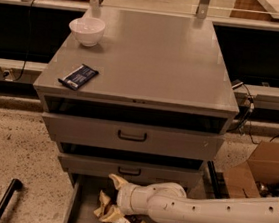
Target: Pick brown chip bag from bottom drawer and place on counter
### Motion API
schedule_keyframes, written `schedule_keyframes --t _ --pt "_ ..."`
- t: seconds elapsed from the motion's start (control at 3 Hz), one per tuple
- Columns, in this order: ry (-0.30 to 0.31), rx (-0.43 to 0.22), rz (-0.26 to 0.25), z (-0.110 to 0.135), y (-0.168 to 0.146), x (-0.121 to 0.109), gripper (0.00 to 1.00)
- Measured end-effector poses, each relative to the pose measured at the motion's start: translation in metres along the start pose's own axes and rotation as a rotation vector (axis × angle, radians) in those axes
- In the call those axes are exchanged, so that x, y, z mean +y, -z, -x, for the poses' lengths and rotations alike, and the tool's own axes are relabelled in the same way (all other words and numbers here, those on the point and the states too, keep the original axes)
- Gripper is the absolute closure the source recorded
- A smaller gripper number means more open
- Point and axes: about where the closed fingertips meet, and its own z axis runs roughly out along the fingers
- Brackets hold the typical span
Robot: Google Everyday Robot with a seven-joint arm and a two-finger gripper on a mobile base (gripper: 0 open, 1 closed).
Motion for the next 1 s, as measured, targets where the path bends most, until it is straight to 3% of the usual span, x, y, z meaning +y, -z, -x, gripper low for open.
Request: schedule_keyframes --t 0.33,0.67,1.0 --pt "0.193 -0.096 -0.019 0.059 0.006 0.014 0.01" --pt "0.193 -0.098 -0.017 0.064 0.005 0.011 0.0" --pt "0.043 -0.038 0.049 0.021 -0.018 0.013 0.0"
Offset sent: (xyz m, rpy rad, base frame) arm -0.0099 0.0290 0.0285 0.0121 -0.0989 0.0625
